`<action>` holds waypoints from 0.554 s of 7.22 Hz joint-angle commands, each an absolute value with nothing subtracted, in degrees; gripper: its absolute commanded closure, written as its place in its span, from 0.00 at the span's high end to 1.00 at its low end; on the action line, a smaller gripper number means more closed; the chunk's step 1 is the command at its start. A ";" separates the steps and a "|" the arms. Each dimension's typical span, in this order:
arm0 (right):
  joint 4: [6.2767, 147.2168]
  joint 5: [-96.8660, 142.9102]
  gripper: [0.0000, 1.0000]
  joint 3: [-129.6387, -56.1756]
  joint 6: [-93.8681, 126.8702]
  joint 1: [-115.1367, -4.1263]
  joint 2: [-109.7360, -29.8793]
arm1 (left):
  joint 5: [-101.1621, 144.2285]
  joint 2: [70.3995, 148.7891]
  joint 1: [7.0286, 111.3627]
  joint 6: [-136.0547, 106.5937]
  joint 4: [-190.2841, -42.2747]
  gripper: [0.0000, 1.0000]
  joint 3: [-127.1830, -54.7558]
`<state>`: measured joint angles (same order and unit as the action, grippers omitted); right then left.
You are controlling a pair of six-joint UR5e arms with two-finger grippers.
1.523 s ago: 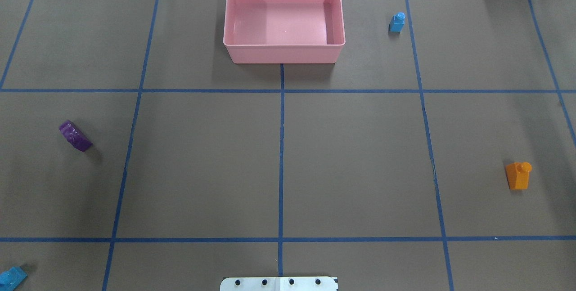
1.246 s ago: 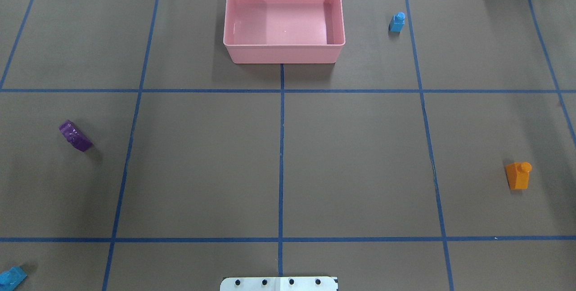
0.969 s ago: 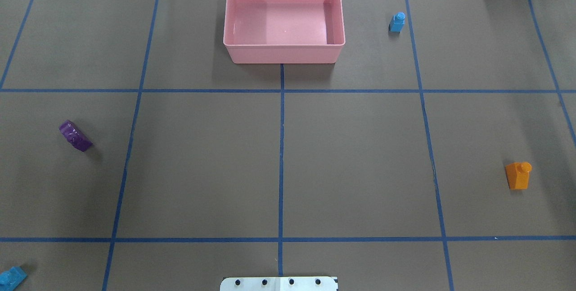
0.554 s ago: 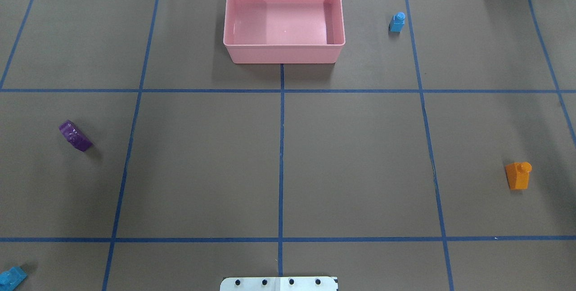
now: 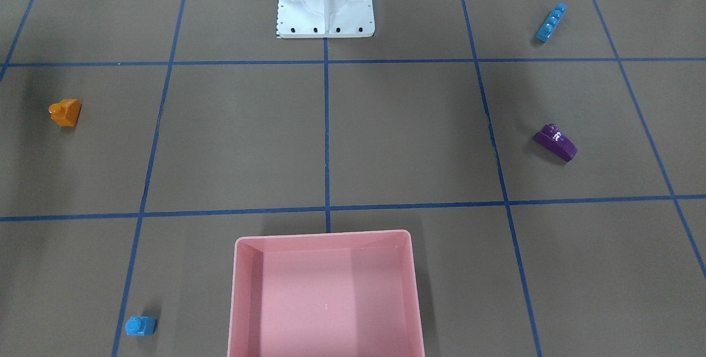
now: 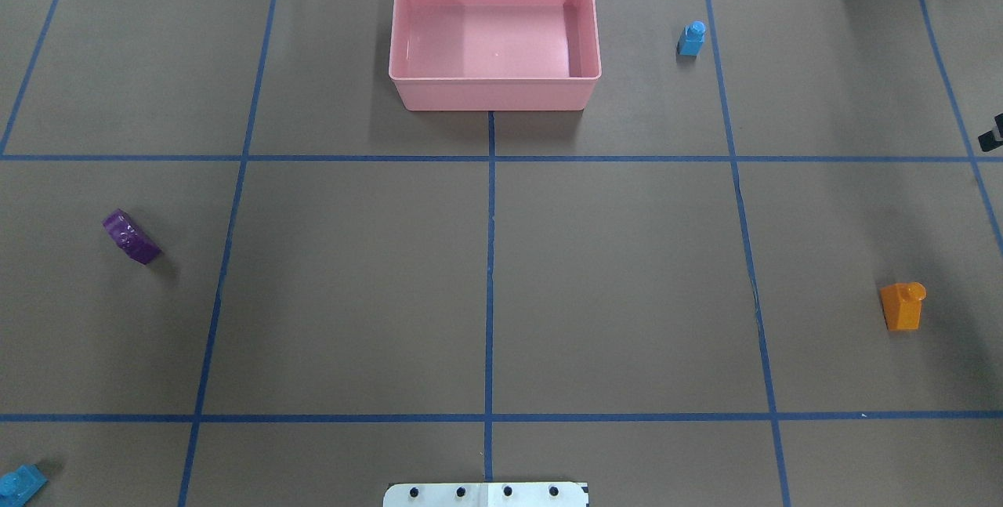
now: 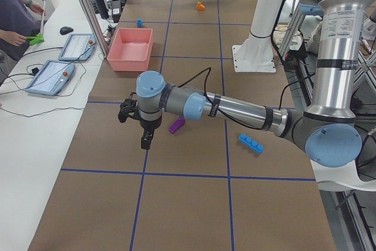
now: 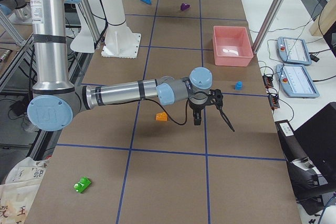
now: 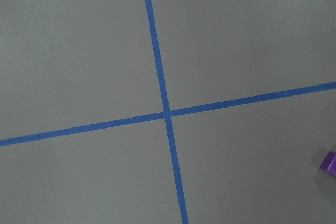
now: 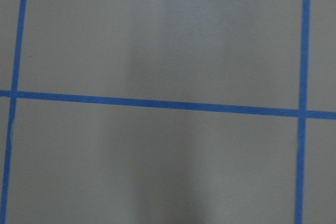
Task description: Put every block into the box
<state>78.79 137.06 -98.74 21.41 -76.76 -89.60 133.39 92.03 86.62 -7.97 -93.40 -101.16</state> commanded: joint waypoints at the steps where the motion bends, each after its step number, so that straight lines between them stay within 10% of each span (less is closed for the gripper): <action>1: 66.24 136.15 1.00 -99.05 38.50 -68.24 -91.39 | 133.77 92.02 86.48 -11.43 -93.95 1.00 -102.13; 4: 55.63 131.40 1.00 -99.31 44.47 -59.35 -97.55 | 133.86 92.02 86.48 -11.43 -94.04 1.00 -102.30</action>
